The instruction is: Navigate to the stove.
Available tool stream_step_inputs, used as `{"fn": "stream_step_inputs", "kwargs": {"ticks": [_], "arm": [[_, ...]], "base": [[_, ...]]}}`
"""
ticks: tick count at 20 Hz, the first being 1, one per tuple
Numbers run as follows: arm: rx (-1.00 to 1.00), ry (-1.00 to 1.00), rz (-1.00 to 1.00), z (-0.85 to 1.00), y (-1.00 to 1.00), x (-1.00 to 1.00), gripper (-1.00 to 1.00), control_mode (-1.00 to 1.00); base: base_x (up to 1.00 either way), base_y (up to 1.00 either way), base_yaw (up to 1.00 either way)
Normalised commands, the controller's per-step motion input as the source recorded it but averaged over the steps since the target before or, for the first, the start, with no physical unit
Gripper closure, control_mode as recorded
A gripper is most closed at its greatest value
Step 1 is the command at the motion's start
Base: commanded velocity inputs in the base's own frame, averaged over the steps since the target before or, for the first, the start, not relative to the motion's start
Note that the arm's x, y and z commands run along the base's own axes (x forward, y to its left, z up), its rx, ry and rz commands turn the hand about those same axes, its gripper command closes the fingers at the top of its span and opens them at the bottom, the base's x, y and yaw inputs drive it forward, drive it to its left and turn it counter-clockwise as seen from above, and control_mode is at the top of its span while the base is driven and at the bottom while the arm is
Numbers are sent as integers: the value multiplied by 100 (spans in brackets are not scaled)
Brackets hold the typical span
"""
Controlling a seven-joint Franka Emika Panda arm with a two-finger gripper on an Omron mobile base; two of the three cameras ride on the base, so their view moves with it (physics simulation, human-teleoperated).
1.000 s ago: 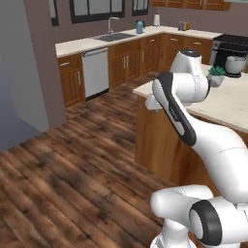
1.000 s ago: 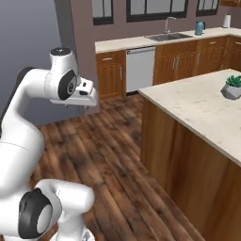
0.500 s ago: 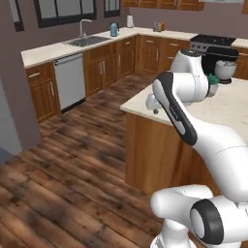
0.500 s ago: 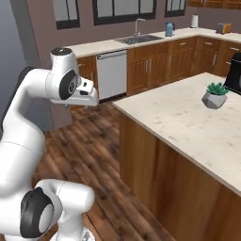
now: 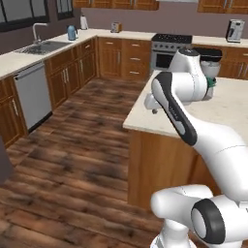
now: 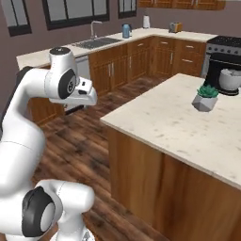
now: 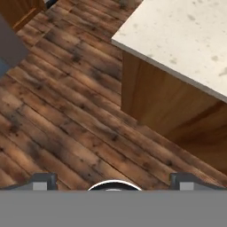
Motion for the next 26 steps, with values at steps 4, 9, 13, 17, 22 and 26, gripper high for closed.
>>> {"fn": "stream_step_inputs", "kwargs": {"ticks": [4,9,13,17,22,26], "arm": [[0,0,0,0,0,0,-100,100],[0,0,0,0,0,0,-100,100],[0,0,0,0,0,0,-100,100],[0,0,0,0,0,0,-100,100],[0,0,0,0,0,0,-100,100],[0,0,0,0,0,0,-100,100]], "base": [[100,100,-37],[100,100,-37],[100,100,-35],[100,100,-33],[100,100,-33],[100,98,-32]]}}
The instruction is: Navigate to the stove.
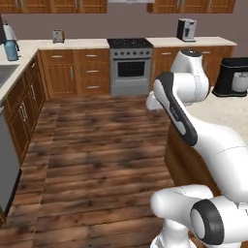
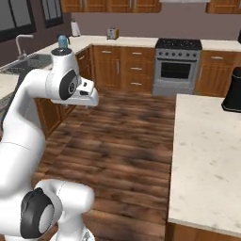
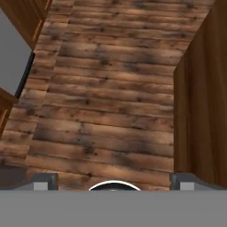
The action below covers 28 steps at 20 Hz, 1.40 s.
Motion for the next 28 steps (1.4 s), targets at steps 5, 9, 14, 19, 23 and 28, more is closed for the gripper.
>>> {"fn": "stream_step_inputs", "kwargs": {"ticks": [5,9,14,19,23,28], "arm": [[0,0,0,0,0,0,-100,100],[0,0,0,0,0,0,-100,100],[0,0,0,0,0,0,-100,100],[0,0,0,0,0,0,-100,100],[0,0,0,0,0,0,-100,100],[0,0,0,0,0,0,-100,100]], "base": [[100,63,-33],[100,56,-30],[100,25,-23],[100,0,-8],[100,-5,0],[100,-15,0]]}}
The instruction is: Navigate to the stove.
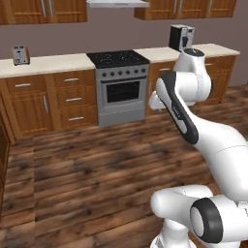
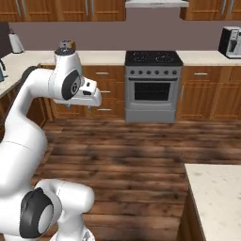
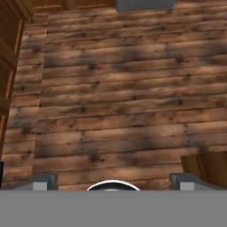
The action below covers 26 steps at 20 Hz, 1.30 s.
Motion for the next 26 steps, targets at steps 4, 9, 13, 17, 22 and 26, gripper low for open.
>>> {"fn": "stream_step_inputs", "kwargs": {"ticks": [4,9,13,17,22,26], "arm": [[0,0,0,0,0,0,-100,100],[0,0,0,0,0,0,-100,100],[0,0,0,0,0,0,-100,100],[0,0,0,0,0,0,-100,100],[0,0,0,0,0,0,-100,100],[0,0,0,0,0,0,-100,100]], "base": [[100,-19,0],[100,-21,1],[100,-25,1],[100,-24,2],[100,-32,6],[100,-47,7]]}}
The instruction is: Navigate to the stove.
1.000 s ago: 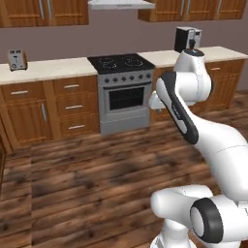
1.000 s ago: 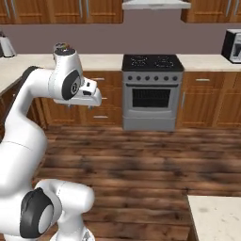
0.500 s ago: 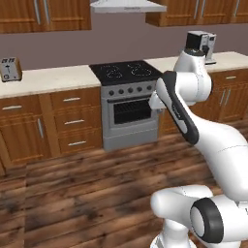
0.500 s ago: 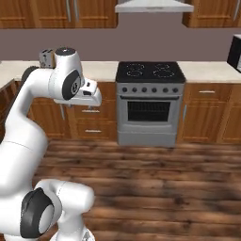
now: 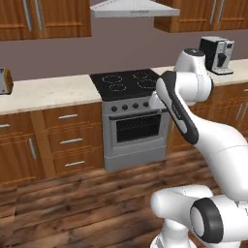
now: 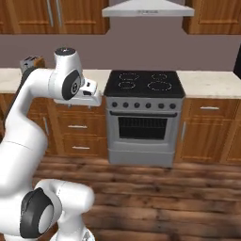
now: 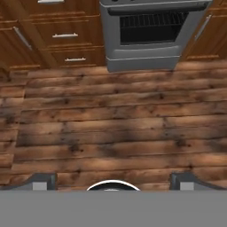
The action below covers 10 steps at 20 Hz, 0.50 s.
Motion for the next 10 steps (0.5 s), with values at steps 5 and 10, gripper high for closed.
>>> {"fn": "stream_step_inputs", "kwargs": {"ticks": [5,10], "arm": [[0,0,0,0,0,0,-100,100],[0,0,0,0,0,0,-100,100]], "base": [[100,-60,11],[100,-61,12]]}}
